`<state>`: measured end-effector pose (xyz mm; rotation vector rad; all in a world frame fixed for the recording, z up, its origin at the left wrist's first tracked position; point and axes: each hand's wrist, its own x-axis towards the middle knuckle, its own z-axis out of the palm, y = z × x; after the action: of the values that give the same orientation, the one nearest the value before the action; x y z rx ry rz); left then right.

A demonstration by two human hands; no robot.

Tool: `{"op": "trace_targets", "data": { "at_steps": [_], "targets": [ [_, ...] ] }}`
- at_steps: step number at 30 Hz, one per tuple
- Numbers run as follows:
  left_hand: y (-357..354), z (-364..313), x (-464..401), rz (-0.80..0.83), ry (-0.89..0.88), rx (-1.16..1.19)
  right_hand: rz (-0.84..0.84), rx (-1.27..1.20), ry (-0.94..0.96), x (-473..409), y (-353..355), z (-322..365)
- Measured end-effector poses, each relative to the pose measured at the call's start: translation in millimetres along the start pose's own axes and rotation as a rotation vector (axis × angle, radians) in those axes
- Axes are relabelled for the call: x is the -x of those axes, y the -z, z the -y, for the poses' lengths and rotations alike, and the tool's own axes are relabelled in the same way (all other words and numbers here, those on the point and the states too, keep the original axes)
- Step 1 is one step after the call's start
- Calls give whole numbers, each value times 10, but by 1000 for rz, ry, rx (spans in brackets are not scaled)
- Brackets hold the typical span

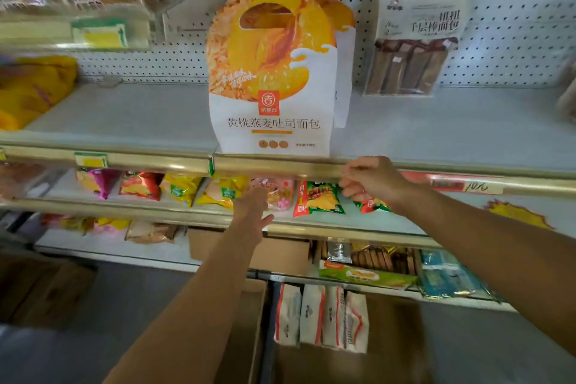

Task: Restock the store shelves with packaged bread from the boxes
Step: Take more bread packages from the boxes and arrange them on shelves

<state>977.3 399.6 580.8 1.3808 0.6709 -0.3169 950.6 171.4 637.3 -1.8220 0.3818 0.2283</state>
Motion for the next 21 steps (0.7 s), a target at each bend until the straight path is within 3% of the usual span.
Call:
{"op": "trace_targets", "data": {
  "at_steps": [8,15,21],
  "targets": [
    [-432,1228,173,51,229,69,152,40,-176,36,307,-1154],
    [-617,2585,127,-52,398,13,224,53,-362,5,383,-2506],
    [-733,3743,-372,65,449,-133,264,53,-551,-212,195,-3719]
  ]
}}
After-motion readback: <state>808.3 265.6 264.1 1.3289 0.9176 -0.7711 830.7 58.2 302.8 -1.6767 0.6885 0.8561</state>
